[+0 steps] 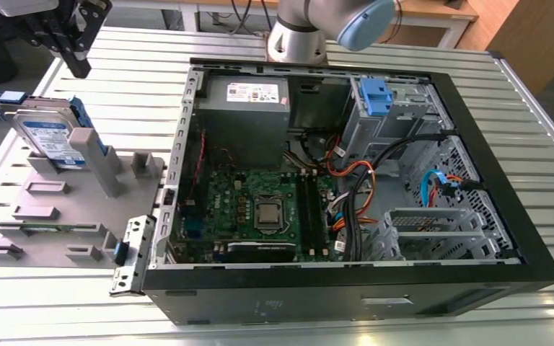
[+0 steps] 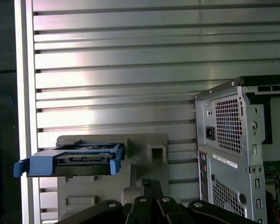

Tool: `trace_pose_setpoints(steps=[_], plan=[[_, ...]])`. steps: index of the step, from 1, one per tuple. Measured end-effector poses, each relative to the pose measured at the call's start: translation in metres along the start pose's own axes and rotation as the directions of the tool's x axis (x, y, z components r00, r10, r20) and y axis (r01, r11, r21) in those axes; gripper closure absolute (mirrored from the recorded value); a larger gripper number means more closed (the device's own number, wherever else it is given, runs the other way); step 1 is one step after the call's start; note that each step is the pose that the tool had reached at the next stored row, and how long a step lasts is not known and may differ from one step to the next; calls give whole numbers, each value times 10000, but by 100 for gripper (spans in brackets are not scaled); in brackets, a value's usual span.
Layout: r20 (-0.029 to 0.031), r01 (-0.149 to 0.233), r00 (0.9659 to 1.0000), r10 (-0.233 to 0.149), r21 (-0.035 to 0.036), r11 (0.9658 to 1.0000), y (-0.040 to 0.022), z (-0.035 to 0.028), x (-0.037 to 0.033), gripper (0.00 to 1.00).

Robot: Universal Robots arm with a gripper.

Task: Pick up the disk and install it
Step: 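Reach for the disk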

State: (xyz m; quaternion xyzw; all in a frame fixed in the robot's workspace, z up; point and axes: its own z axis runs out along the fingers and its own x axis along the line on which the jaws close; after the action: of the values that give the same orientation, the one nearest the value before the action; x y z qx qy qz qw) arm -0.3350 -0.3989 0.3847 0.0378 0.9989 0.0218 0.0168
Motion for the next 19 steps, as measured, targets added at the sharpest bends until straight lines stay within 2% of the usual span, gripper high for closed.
trace_pose_setpoints(steps=[7,19], plan=[[1,-1,10000,1,0,10000,-3,10,30,89],[1,0,10000,0,0,10000,-18,90,189,89]])
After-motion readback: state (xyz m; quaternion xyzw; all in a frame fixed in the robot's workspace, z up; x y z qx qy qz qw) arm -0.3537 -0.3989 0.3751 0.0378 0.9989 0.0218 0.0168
